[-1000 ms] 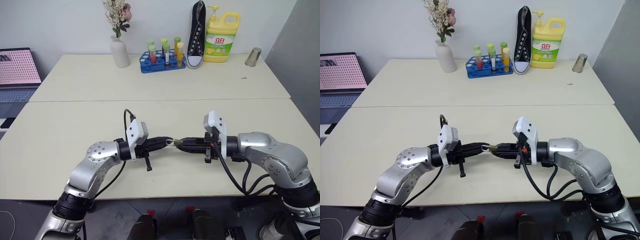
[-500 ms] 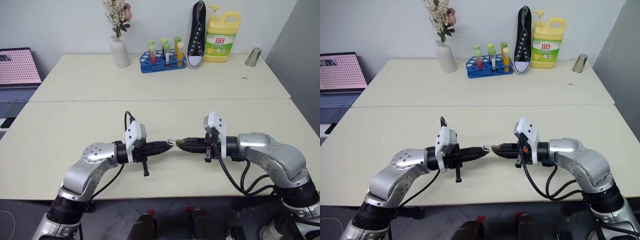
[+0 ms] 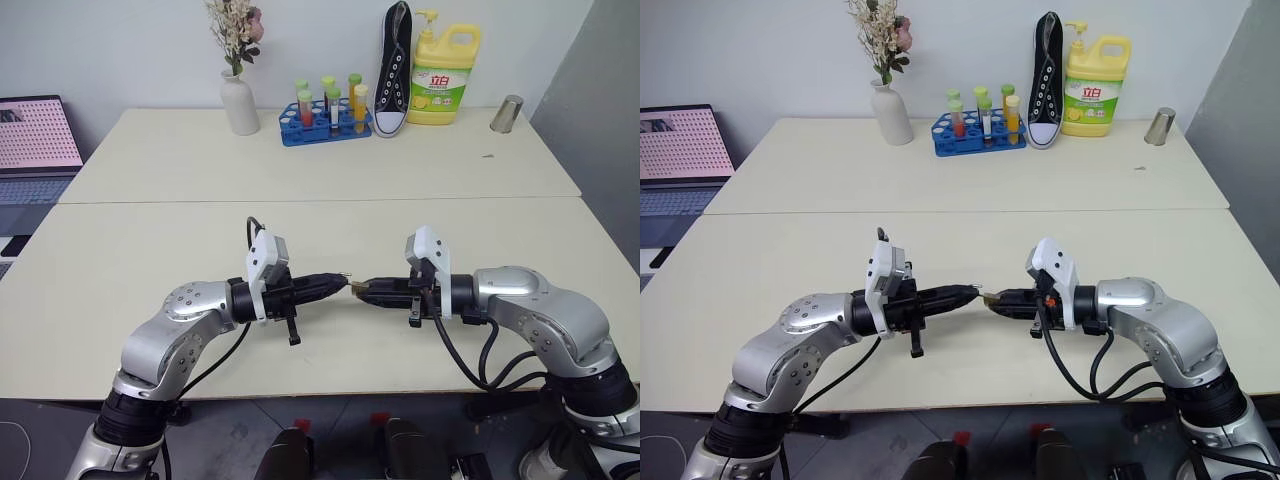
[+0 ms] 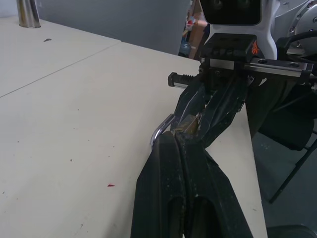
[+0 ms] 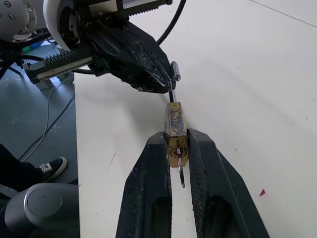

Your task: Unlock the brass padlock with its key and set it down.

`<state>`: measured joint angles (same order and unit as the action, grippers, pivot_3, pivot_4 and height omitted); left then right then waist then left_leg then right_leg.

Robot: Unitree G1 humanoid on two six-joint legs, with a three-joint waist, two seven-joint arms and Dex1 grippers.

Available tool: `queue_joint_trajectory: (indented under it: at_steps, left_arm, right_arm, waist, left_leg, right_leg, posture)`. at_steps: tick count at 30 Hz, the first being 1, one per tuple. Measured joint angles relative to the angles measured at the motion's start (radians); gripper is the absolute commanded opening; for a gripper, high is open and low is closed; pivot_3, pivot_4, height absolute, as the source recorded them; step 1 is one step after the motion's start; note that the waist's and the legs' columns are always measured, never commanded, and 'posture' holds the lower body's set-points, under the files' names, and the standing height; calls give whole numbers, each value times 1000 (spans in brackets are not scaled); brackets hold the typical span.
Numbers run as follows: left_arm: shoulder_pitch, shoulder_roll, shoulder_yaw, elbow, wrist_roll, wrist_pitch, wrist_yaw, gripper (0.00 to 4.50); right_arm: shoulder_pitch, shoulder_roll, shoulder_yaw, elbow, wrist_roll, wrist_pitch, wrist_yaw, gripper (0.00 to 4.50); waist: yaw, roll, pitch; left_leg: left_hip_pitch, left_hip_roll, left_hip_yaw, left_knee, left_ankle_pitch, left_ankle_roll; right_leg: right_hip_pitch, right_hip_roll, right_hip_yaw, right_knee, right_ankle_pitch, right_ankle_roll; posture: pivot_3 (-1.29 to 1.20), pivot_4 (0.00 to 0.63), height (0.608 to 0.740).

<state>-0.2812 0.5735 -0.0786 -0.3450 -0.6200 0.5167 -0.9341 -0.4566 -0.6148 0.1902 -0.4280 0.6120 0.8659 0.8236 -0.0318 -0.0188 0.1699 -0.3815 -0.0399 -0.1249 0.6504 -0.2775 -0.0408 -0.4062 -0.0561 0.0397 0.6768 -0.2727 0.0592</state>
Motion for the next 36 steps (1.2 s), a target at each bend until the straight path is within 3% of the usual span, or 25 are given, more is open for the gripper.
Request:
queue_joint_trajectory:
  at_steps: [5, 8, 14, 20, 25, 34, 36]
  left_arm:
    - [55, 88, -2, -37, 107, -140, -66, 0]
    - [91, 135, -11, -28, 212, -307, -130, 560]
    - [112, 141, -18, 68, 348, -585, -167, 2481]
    - [129, 128, -17, 107, 396, -720, -152, 4433]
    - [188, 132, -10, 105, 418, -760, -129, 4500]
    - [251, 145, 4, 99, 449, -782, -79, 4500]
    - [253, 145, 5, 99, 445, -773, -75, 4500]
  right_arm:
    - [5, 0, 0, 3, 0, 6, 2, 134]
    - [5, -1, -1, 5, 3, 23, 4, 134]
    - [4, -6, -10, 24, 37, 81, 5, 134]
    - [-19, -2, -10, 90, 59, 173, 4, 134]
    - [-77, 10, 46, 176, 39, 204, 16, 134]
    - [-209, 142, 166, 447, -67, 187, 36, 134]
    - [-215, 146, 170, 475, -86, 182, 46, 893]
  waist:
    - [-1, 0, 0]
    - [2, 0, 0]
    - [3, 0, 0]
    - [0, 0, 0]
    - [-1, 0, 0]
    - [1, 1, 0]
    - [2, 1, 0]
  left_leg:
    - [1, 0, 1, -2, 0, 0]
    - [0, 0, 1, -2, 0, 0]
    - [0, 1, 1, -2, 0, 0]
    - [0, 1, 1, -2, 0, 0]
    - [1, 1, 1, -3, 0, 0]
    - [0, 0, 1, -3, 0, 0]
    - [0, 0, 1, -3, 0, 0]
  right_leg:
    - [0, 0, 1, -1, 0, 0]
    - [0, 0, 0, -2, 0, 0]
    - [1, 0, 0, -3, 0, 0]
    - [1, 0, 0, -3, 0, 0]
    - [0, 0, 0, -3, 0, 0]
    - [0, 0, 0, -3, 0, 0]
    - [0, -1, 0, -3, 0, 0]
  posture:
    - [0, 150, 740]
    - [0, 150, 740]
    - [0, 150, 740]
    - [0, 150, 740]
    - [0, 150, 740]
    - [0, 150, 740]
    - [0, 150, 740]
